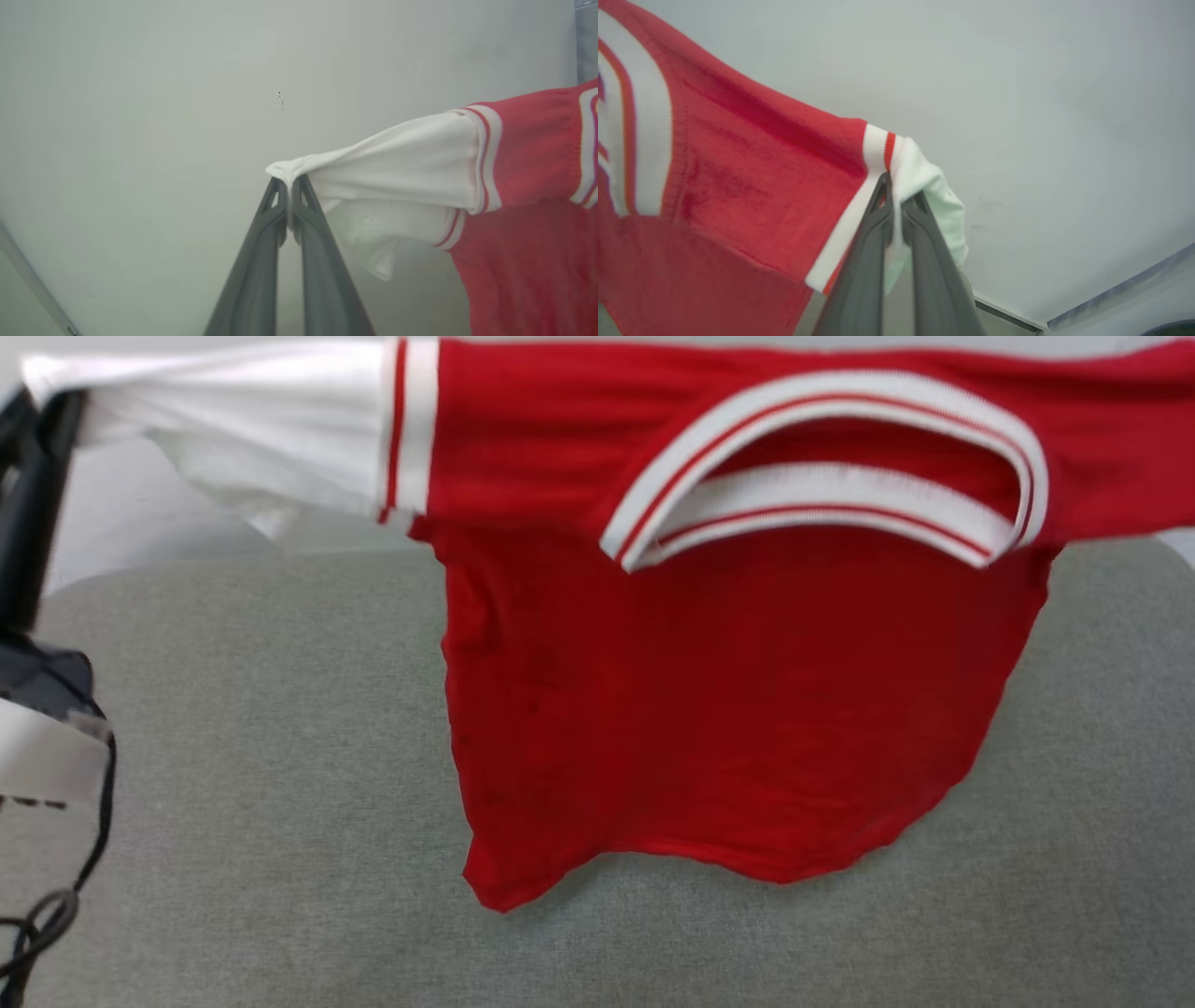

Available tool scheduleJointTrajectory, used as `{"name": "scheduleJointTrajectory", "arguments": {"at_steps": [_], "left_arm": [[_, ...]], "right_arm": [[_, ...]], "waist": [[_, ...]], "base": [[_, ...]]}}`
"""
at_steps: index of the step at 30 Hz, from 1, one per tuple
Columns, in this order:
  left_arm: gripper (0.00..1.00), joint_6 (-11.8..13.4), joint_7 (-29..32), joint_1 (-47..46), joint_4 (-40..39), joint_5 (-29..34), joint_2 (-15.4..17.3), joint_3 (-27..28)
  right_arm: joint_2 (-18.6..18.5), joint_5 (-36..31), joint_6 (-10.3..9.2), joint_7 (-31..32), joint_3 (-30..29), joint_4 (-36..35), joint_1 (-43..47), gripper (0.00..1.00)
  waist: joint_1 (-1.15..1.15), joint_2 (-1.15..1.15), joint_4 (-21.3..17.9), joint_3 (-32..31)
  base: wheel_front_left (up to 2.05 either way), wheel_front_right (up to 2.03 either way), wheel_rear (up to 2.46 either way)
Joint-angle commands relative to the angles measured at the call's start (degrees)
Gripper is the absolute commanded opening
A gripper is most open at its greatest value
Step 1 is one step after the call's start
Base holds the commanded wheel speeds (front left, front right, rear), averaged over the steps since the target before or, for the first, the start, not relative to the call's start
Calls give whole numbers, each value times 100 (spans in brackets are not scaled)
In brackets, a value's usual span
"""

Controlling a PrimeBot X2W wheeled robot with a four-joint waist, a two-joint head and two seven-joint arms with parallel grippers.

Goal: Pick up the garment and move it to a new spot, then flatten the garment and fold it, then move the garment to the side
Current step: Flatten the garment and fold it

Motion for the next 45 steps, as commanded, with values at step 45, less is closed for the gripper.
{"name": "scheduleJointTrajectory", "arguments": {"at_steps": [45], "left_arm": [[0, -484, -3215, -6676, 7030, 728, -613, -2251]], "right_arm": [[1424, -2298, -8, -3590, 2044, 5151, -5435, 0]], "waist": [[0, 0, 328, 3288]], "base": [[0, 0, 0]]}}
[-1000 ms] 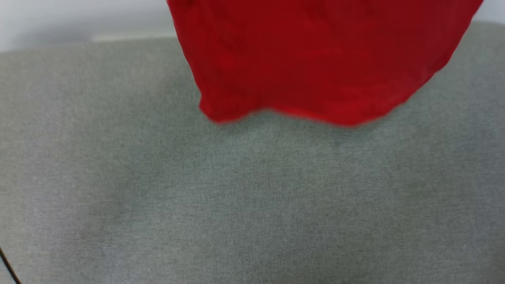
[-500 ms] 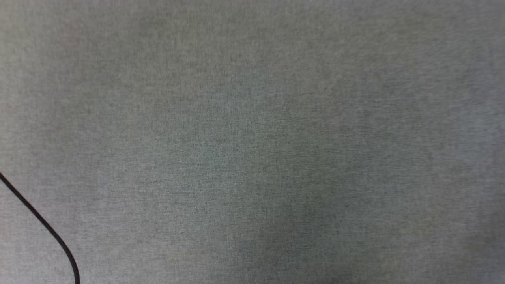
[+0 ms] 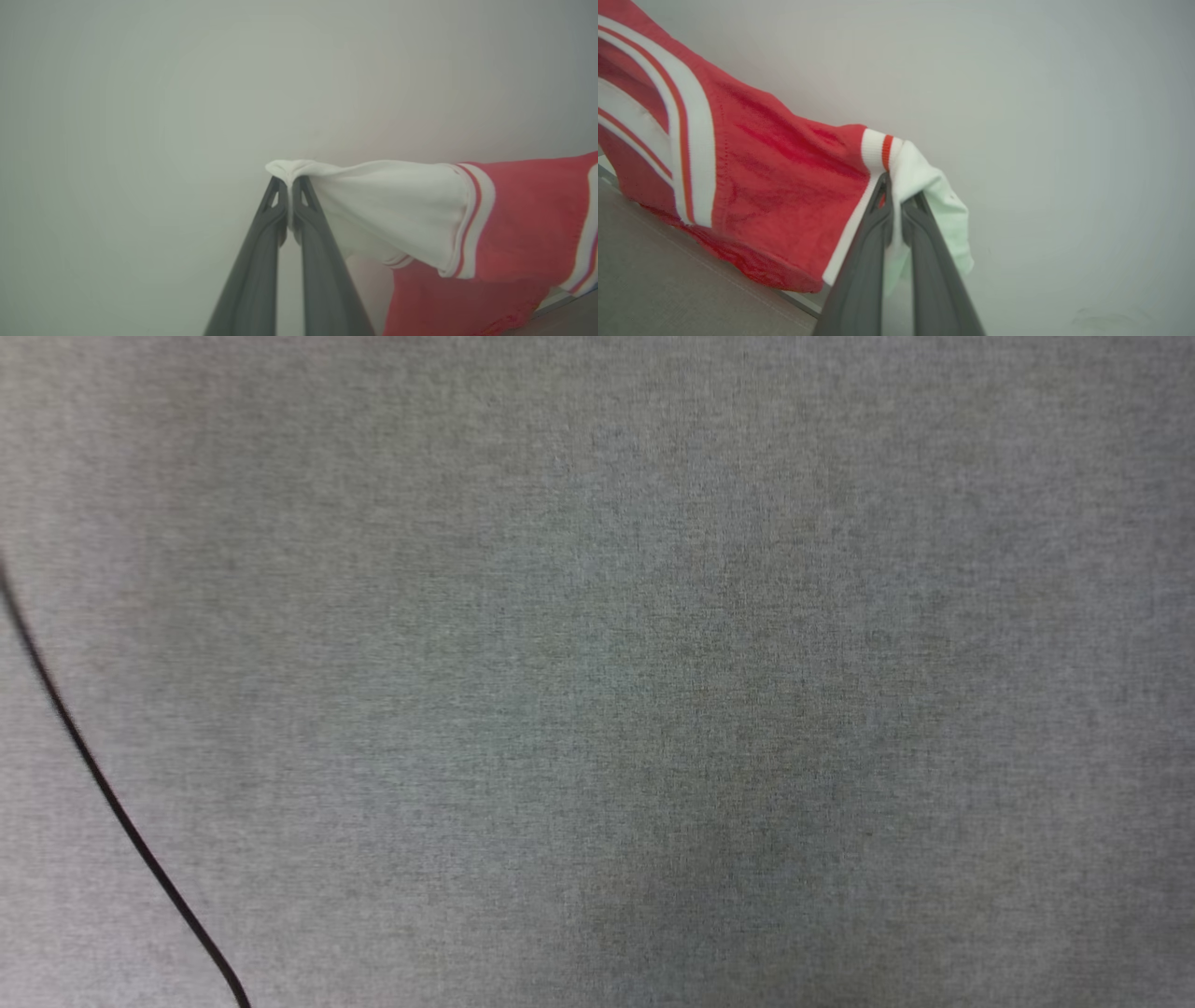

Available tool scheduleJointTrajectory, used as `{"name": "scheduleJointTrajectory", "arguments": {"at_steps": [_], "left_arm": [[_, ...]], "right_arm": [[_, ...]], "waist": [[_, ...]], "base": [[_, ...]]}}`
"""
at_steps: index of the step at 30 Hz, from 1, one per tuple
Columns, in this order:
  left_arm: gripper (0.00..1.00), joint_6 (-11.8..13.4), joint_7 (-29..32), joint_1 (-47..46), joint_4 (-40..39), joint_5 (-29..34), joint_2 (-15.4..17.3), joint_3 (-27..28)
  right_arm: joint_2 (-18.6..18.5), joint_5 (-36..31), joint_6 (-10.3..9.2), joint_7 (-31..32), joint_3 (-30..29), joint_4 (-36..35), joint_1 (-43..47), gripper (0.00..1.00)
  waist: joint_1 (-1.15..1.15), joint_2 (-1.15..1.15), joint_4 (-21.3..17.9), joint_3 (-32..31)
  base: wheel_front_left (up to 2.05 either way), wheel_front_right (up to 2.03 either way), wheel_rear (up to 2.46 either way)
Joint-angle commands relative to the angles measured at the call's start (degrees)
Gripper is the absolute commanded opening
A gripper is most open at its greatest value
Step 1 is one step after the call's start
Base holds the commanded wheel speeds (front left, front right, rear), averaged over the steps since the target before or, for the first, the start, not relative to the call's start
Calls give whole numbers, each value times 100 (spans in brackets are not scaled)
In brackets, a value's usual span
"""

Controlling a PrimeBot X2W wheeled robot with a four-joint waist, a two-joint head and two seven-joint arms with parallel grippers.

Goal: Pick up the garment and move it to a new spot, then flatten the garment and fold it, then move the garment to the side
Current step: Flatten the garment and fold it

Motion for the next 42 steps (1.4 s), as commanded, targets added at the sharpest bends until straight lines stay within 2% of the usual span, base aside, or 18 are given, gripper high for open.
{"name": "scheduleJointTrajectory", "arguments": {"at_steps": [1, 10, 15, 18, 24, 28, 35, 38, 42], "left_arm": [[0, 0, -94, 234, 101, -36, -45, -65], [0, -7, -613, 2029, 575, -219, -213, -629], [0, -2, -490, 3143, 442, -324, -195, -894], [0, 48, -342, 3820, 214, -390, -67, -966], [0, 182, 47, 5142, -453, -604, 288, -1017], [0, 191, 715, 6016, -938, -812, 541, -1178], [0, 564, 1573, 7448, -2245, -1218, 970, -1222], [0, 825, 1891, 8184, -2985, -1425, 1209, -1206], [0, 979, 2114, 8670, -3420, -1559, 1363, -1239]], "right_arm": [[28, 37, -8, -71, -1, 77, 165, 0], [25, 447, -8, -127, 146, 678, 1726, 0], [-61, 906, -8, 160, 304, 732, 2639, 0], [-168, 1219, -9, 401, 441, 649, 3202, 0], [-499, 1811, -10, 958, 599, 290, 4270, 0], [-630, 2101, -10, 1268, 586, 22, 5008, 0], [-750, 2494, -10, 1792, 305, -488, 6184, 0], [-838, 2627, -11, 2133, 30, -815, 6770, 0], [-895, 2723, -10, 2450, -232, -1064, 7189, 0]], "waist": [[-1, 0, 32, -90], [-1, 0, 88, -894], [-1, 0, 97, -1450], [-1, 0, 98, -1787], [-1, 0, 112, -2346], [-1, 0, 147, -2656], [-1, 0, 150, -3141], [-1, 0, 140, -3306], [-1, 0, 134, -3377]], "base": [[0, 0, 0], [0, 0, 0], [0, 0, 0], [0, 0, 0], [0, 0, 0], [0, 0, 0], [0, 0, 0], [0, 0, 0], [0, 0, 0]]}}
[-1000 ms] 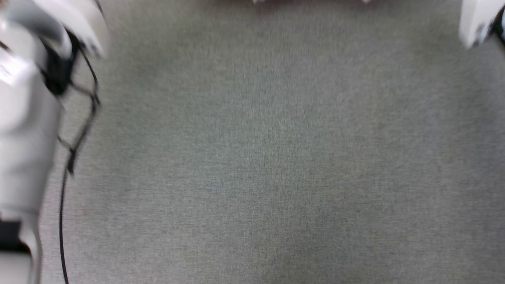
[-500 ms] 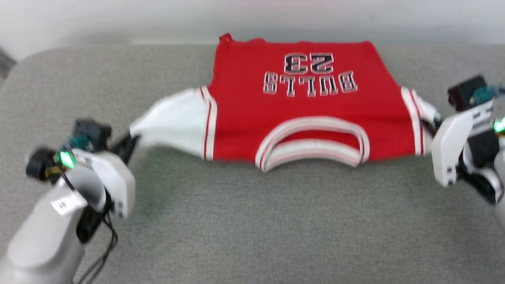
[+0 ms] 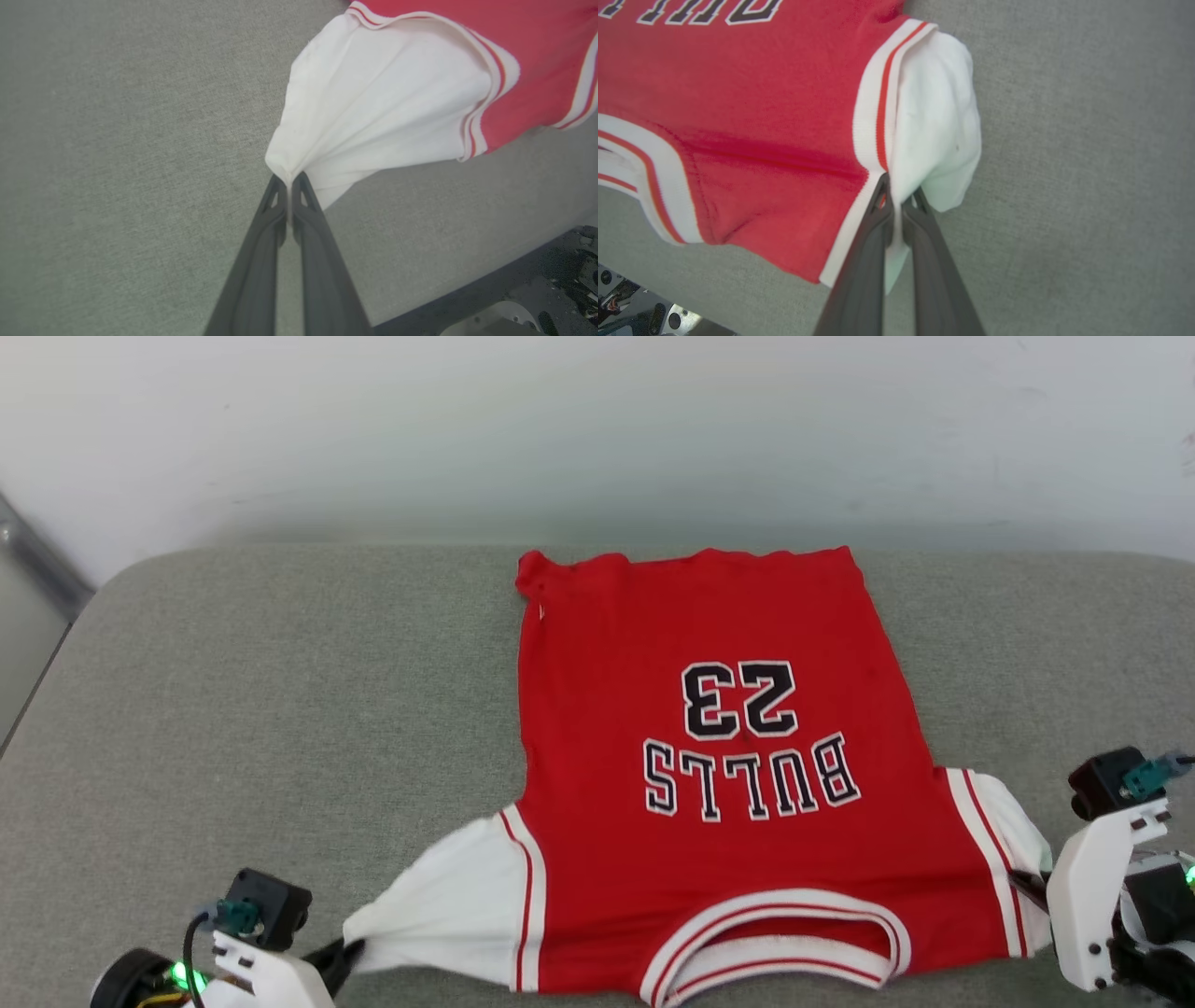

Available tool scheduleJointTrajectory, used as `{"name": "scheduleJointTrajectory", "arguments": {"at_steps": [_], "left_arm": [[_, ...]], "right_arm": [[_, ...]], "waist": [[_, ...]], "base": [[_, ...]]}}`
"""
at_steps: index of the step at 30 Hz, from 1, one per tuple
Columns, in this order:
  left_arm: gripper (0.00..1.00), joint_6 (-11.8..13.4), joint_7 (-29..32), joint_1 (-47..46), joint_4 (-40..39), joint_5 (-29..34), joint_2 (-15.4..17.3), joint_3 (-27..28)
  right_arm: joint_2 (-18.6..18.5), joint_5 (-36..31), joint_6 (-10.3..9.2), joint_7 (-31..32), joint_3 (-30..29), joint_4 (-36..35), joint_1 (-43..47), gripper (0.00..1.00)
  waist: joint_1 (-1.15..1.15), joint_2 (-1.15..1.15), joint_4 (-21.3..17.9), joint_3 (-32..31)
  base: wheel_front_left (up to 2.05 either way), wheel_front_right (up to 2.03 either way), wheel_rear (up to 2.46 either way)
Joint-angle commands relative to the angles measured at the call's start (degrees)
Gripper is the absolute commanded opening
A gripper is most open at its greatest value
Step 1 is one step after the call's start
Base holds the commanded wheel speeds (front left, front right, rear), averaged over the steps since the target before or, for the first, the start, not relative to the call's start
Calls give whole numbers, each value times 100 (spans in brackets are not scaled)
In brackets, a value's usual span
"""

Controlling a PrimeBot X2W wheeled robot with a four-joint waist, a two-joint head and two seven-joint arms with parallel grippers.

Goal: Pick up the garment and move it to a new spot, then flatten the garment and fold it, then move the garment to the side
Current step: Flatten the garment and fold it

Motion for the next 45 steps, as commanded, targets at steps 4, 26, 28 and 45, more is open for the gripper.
{"name": "scheduleJointTrajectory", "arguments": {"at_steps": [4, 26, 28, 45], "left_arm": [[0, 184, 165, 487, -356, -171, 160, 9], [0, 334, 266, 767, -1125, -260, 143, -119], [0, 343, 263, 741, -1250, -241, 122, -136], [0, 189, 542, 11, -2540, 296, 12, -472]], "right_arm": [[-119, 77, -12, 429, -351, -286, 560, 0], [131, -208, -9, 1353, -1311, -1514, 1440, 100], [221, -41, -8, 1473, -1455, -1655, 1329, 100], [37, -619, -8, 3099, -2146, -1897, -1648, 100]], "waist": [[2, 0, -3, -60], [2, 0, 71, 206], [2, 0, 108, 307], [2, 0, 1302, 1996]], "base": [[0, 0, 0], [0, 0, 0], [0, 0, 0], [0, 0, 0]]}}
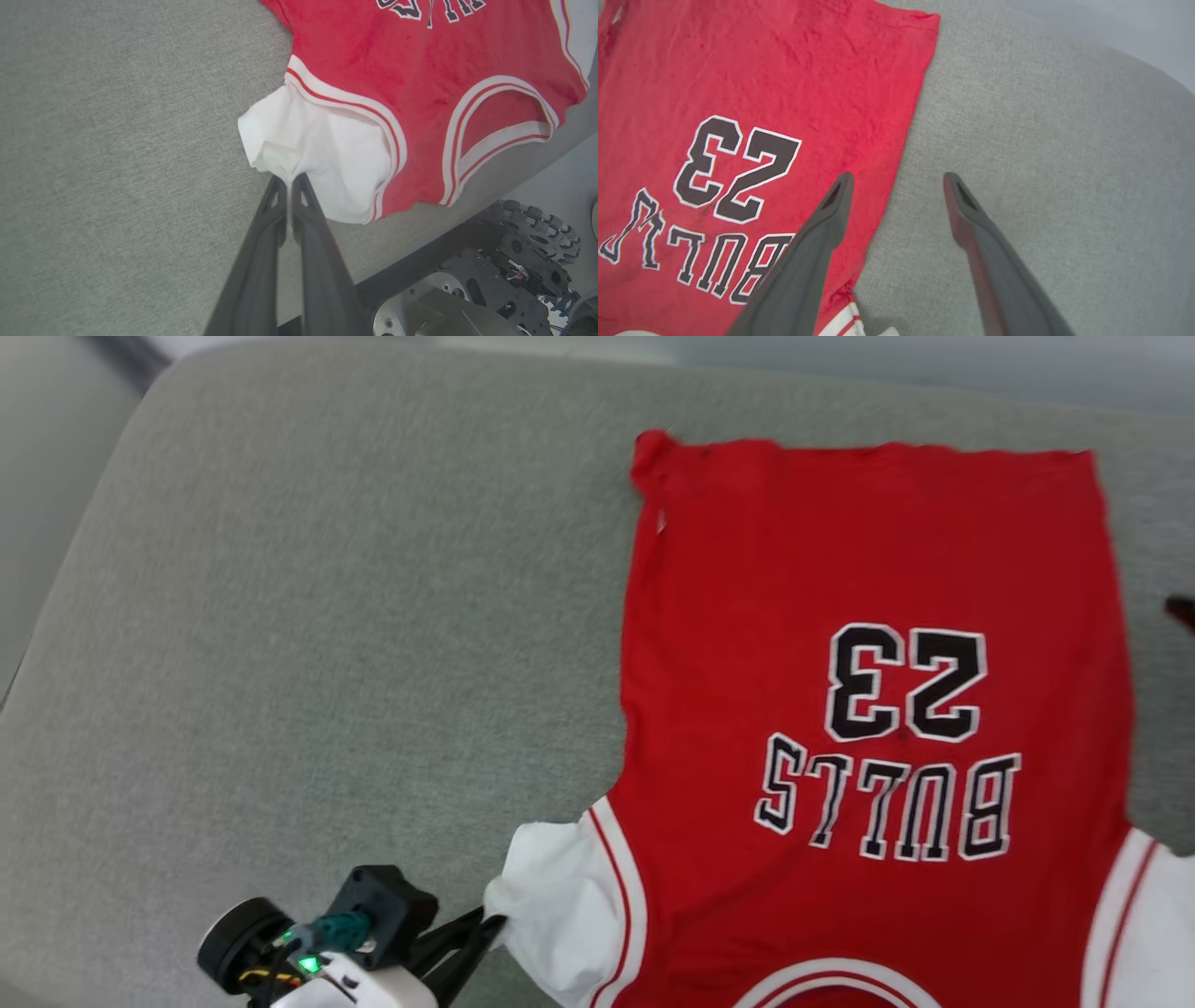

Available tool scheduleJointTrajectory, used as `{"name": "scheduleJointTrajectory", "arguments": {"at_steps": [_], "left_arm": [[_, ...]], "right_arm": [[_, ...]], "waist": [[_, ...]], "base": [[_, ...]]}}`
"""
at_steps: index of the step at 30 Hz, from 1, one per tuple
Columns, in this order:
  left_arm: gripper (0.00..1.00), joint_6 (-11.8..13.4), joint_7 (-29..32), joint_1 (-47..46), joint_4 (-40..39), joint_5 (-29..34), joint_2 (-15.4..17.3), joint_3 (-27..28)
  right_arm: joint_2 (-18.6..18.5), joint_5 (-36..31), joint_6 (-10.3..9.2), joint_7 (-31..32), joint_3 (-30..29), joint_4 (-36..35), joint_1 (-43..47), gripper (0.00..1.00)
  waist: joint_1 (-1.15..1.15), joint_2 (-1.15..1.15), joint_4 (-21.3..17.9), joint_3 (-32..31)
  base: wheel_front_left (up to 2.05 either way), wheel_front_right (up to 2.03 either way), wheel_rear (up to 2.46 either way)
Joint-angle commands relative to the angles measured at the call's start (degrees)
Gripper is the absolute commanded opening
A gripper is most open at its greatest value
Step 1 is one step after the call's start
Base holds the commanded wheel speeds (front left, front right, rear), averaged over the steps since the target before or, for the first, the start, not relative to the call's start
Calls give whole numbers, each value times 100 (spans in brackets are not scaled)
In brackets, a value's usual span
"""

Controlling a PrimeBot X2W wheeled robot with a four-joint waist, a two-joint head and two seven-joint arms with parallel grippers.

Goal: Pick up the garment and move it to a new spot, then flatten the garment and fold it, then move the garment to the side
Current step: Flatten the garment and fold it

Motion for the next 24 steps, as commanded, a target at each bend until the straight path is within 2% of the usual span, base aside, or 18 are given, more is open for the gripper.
{"name": "scheduleJointTrajectory", "arguments": {"at_steps": [1, 5, 13, 20, 24], "left_arm": [[0, -35, -1, -131, -40, 36, -68, -37], [0, -195, -2, -431, -107, 181, -255, -210], [0, -340, -41, -743, -171, 282, -456, -368], [0, -408, -164, -948, -221, 311, -587, -364], [0, -433, -240, -1007, -168, 320, -646, -380]], "right_arm": [[-28, -113, -2, 124, -15, 143, -290, 100], [-66, -641, -2, 616, -190, 732, -1270, 100], [-171, -1416, -2, 1134, -623, 1341, -2207, 100], [-159, -1905, -2, 1420, -877, 1488, -2553, 100], [-44, -2018, -2, 1505, -892, 1507, -2369, 100]], "waist": [[-1, 0, 479, 522], [-1, 0, 888, 913], [-1, 0, 1348, 1383], [-1, 0, 1556, 1692], [-1, 0, 1609, 1784]], "base": [[0, 0, 0], [0, 0, 0], [0, 0, 0], [0, 0, 0], [0, 0, 0]]}}
